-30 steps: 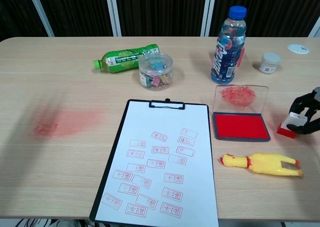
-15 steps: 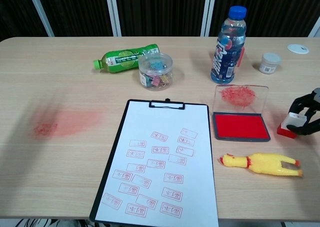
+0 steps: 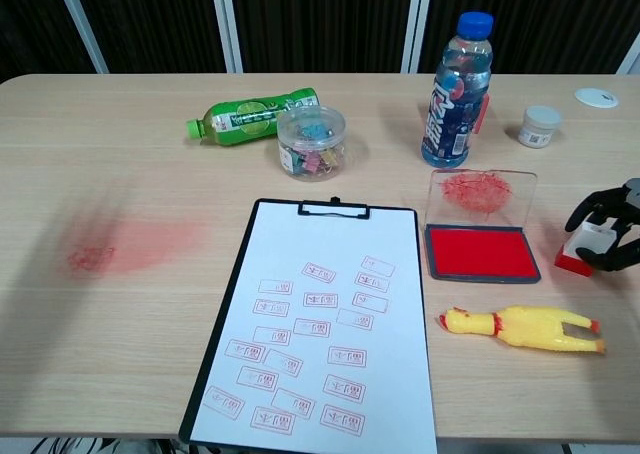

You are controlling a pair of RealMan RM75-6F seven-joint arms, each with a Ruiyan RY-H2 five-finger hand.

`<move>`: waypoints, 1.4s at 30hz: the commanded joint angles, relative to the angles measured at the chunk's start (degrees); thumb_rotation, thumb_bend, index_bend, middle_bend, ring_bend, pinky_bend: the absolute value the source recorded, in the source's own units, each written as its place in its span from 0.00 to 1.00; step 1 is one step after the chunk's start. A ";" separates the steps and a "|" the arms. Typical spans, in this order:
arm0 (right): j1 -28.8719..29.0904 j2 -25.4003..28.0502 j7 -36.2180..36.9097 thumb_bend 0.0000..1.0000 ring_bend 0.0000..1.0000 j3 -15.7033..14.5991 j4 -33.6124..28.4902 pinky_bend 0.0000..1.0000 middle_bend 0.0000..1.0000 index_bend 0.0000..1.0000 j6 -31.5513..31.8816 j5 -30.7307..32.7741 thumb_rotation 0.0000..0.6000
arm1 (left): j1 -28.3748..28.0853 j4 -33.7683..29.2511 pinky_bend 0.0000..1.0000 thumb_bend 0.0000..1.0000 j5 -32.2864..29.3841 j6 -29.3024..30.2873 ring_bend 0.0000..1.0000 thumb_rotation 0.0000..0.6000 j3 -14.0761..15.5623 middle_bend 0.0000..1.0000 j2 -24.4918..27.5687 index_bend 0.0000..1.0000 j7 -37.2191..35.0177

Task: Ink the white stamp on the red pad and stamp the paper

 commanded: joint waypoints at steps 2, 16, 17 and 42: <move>-0.01 0.06 -0.04 0.45 0.46 -0.11 -0.11 0.71 0.41 0.39 0.07 -0.06 1.00 | 0.01 0.02 0.00 0.01 0.00 -0.02 0.00 1.00 0.02 0.00 0.00 0.00 -0.03; 0.37 2.53 -1.70 0.20 0.06 -0.80 -4.74 0.27 0.04 0.00 0.33 -1.06 1.00 | 0.04 0.05 0.00 0.01 0.18 0.09 0.00 1.00 0.00 0.00 0.05 0.00 -0.29; 0.39 2.91 -1.81 0.20 0.03 -0.93 -5.45 0.24 0.02 0.00 0.71 -1.88 1.00 | 0.05 0.06 0.00 0.01 0.21 0.10 0.00 1.00 0.01 0.00 0.06 0.00 -0.31; -13.53 25.56 1.31 0.08 0.00 -12.65 -9.21 0.15 0.00 0.00 27.99 -37.55 1.00 | 1.18 1.12 0.00 0.01 1.68 2.46 0.00 1.00 0.53 0.00 0.45 0.00 3.13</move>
